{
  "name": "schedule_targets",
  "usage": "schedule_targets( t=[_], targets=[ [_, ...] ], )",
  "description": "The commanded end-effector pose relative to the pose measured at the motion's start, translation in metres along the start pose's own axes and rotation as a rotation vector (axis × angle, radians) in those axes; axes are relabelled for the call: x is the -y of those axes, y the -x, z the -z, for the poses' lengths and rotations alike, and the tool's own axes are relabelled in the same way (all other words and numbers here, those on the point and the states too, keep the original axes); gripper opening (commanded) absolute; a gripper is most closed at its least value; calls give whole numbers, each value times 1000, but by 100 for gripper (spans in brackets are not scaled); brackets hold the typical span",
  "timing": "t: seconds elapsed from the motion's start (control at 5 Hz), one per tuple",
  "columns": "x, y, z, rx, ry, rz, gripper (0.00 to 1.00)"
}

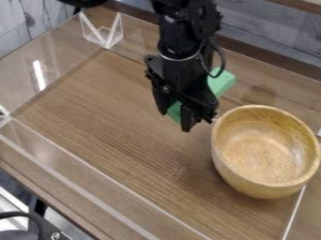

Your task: Put green stick into wooden bowl

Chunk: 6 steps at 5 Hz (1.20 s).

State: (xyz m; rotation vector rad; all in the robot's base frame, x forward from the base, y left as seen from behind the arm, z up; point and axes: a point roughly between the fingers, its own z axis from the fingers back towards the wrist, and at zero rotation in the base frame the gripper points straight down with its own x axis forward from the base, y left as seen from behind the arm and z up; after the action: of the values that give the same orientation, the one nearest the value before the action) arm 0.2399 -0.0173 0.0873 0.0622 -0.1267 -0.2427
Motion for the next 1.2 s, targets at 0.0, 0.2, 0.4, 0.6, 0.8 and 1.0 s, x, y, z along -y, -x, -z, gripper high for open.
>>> schedule_targets(
  t=[0.0, 0.2, 0.4, 0.6, 0.8, 1.0],
  targets=[
    [-4, -5, -2, 25, 0, -16, 0],
    [-4, -6, -1, 26, 3, -25, 0],
    [-4, -6, 1, 24, 8, -31, 0],
    [-5, -7, 1, 27, 12, -37, 0],
    [-5, -7, 3, 28, 16, -43, 0],
    [-5, -8, 4, 28, 20, -47, 0]
  ],
)
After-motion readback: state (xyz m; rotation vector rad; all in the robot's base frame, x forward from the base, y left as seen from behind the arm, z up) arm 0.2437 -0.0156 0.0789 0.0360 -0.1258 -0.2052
